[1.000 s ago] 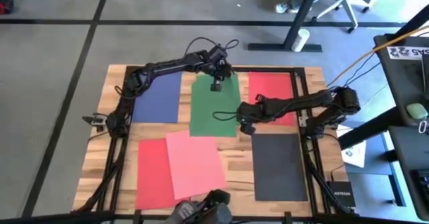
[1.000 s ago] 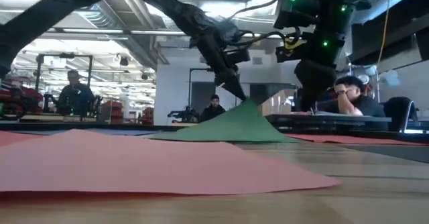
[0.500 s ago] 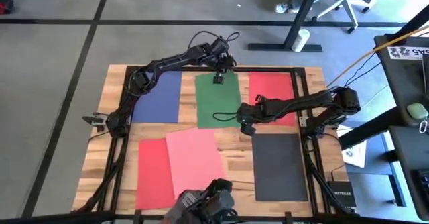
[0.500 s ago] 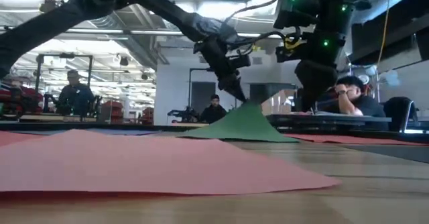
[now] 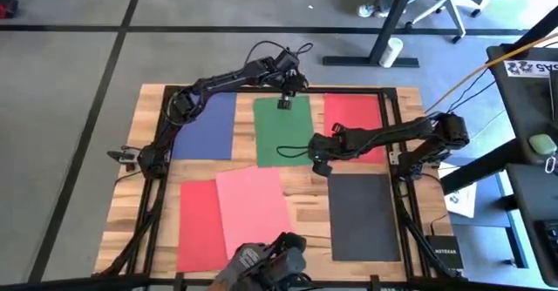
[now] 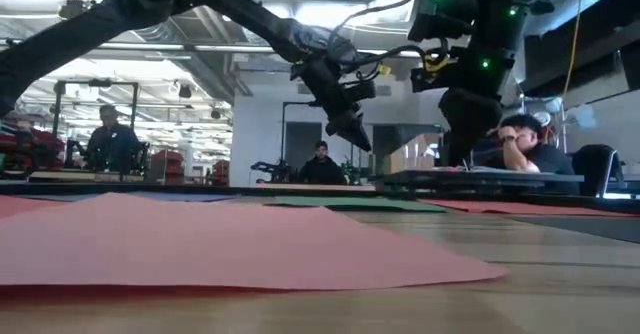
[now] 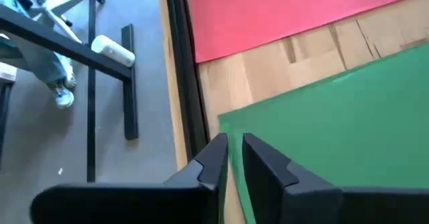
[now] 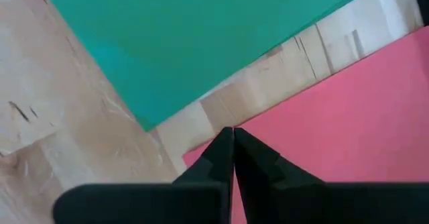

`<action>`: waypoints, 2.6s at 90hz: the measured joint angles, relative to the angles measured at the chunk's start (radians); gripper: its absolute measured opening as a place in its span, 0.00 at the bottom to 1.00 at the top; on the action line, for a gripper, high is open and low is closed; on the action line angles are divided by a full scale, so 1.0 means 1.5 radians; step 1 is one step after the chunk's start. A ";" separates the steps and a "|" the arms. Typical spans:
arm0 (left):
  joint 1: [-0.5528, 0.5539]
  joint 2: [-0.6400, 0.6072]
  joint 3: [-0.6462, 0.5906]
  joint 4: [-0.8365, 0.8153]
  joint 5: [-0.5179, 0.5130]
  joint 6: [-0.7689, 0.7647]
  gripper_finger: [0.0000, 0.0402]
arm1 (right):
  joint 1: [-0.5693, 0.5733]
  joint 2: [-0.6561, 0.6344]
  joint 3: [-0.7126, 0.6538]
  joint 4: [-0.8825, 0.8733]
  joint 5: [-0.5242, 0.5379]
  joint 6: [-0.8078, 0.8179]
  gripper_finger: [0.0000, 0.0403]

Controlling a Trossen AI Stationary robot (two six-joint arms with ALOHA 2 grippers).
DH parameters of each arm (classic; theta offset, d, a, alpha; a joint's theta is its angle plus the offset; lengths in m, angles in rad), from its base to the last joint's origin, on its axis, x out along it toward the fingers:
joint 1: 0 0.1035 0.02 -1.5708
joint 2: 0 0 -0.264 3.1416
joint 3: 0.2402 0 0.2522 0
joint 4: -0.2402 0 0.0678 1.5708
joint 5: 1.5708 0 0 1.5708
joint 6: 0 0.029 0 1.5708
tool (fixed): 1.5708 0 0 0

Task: Organize paper
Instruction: Stack the green paper on top of the other green paper

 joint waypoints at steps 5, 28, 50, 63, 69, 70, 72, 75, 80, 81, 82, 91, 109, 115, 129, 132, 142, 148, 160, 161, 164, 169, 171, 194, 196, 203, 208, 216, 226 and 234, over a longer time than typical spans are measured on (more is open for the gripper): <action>0.000 0.000 0.000 0.001 0.000 -0.001 0.13 | 0.000 0.000 0.000 0.000 0.000 0.000 0.00; -0.004 -0.004 0.000 -0.071 -0.056 -0.007 0.19 | 0.000 0.000 0.000 0.000 0.000 0.000 0.00; -0.012 -0.009 0.000 -0.264 -0.120 -0.082 0.01 | -0.003 0.000 0.000 0.005 -0.010 -0.038 0.00; -0.015 -0.009 0.000 -0.325 -0.118 -0.156 0.00 | -0.030 0.000 0.000 0.007 -0.030 -0.072 0.00; -0.018 -0.009 0.000 -0.355 -0.117 -0.180 0.00 | -0.048 0.000 0.000 0.007 -0.034 -0.095 0.00; -0.018 -0.009 0.000 -0.360 -0.117 -0.185 0.00 | -0.051 0.000 0.000 0.007 -0.036 -0.100 0.00; -0.018 -0.009 0.000 -0.369 -0.117 -0.193 0.00 | -0.059 0.000 0.000 0.007 -0.042 -0.107 0.00; -0.019 -0.009 0.000 -0.384 -0.117 -0.199 0.00 | -0.071 0.000 0.000 0.007 -0.048 -0.123 0.00; -0.019 -0.010 -0.004 -0.407 -0.117 -0.210 0.00 | -0.092 0.000 0.000 0.008 -0.060 -0.146 0.00; -0.019 -0.010 -0.005 -0.411 -0.117 -0.211 0.00 | -0.096 0.000 0.000 0.008 -0.063 -0.153 0.00; -0.019 -0.010 -0.007 -0.416 -0.117 -0.214 0.00 | -0.101 0.000 0.000 0.009 -0.066 -0.160 0.00; -0.016 -0.010 -0.018 -0.446 -0.118 -0.229 0.00 | -0.141 0.000 0.000 0.016 -0.087 -0.196 0.00; 0.001 -0.030 -0.076 -0.431 -0.115 -0.257 0.00 | -0.209 0.000 0.000 0.039 -0.129 -0.252 0.00; 0.011 -0.052 -0.108 -0.413 -0.115 -0.264 0.00 | -0.225 0.000 0.000 0.046 -0.144 -0.266 0.00; 0.041 -0.110 -0.202 -0.358 -0.115 -0.268 0.00 | -0.256 0.000 0.000 0.058 -0.173 -0.303 0.00; 0.047 -0.119 -0.222 -0.343 -0.115 -0.266 0.00 | -0.264 0.000 0.000 0.065 -0.181 -0.313 0.00; 0.068 -0.134 -0.276 -0.309 -0.115 -0.255 0.00 | -0.296 0.000 0.000 0.088 -0.212 -0.344 0.00; 0.077 -0.134 -0.300 -0.279 -0.117 -0.247 0.00 | -0.318 0.000 0.000 0.101 -0.233 -0.364 0.00; 0.087 -0.134 -0.321 -0.222 -0.117 -0.241 0.00 | -0.366 0.013 0.013 0.108 -0.254 -0.399 0.00; 0.088 -0.134 -0.321 -0.218 -0.117 -0.240 0.00 | -0.369 0.015 0.015 0.108 -0.257 -0.402 0.00; 0.089 -0.134 -0.323 -0.205 -0.117 -0.238 0.00 | -0.380 0.023 0.021 0.106 -0.263 -0.410 0.00; 0.090 -0.134 -0.323 -0.193 -0.117 -0.232 0.00 | -0.396 0.040 0.033 0.111 -0.270 -0.422 0.00; 0.091 -0.134 -0.323 -0.189 -0.117 -0.229 0.00 | -0.402 0.048 0.037 0.111 -0.271 -0.425 0.00; 0.092 -0.134 -0.324 -0.155 -0.117 -0.213 0.00 | -0.436 0.142 0.112 0.113 -0.286 -0.435 0.00; 0.092 -0.134 -0.324 -0.154 -0.116 -0.213 0.00 | -0.438 0.147 0.117 0.112 -0.286 -0.435 0.00; 0.093 -0.133 -0.324 -0.152 -0.113 -0.213 0.00 | -0.442 0.164 0.131 0.112 -0.295 -0.435 0.00; 0.093 -0.133 -0.324 -0.155 -0.113 -0.214 0.00 | -0.446 0.172 0.135 0.109 -0.306 -0.435 0.00; 0.096 -0.133 -0.327 -0.163 -0.112 -0.213 0.00 | -0.447 0.183 0.137 0.112 -0.310 -0.436 0.00; 0.103 -0.133 -0.343 -0.158 -0.112 -0.213 0.00 | -0.450 0.189 0.137 0.111 -0.310 -0.439 0.00; 0.107 -0.132 -0.358 -0.151 -0.112 -0.214 0.00 | -0.455 0.192 0.137 0.111 -0.311 -0.441 0.00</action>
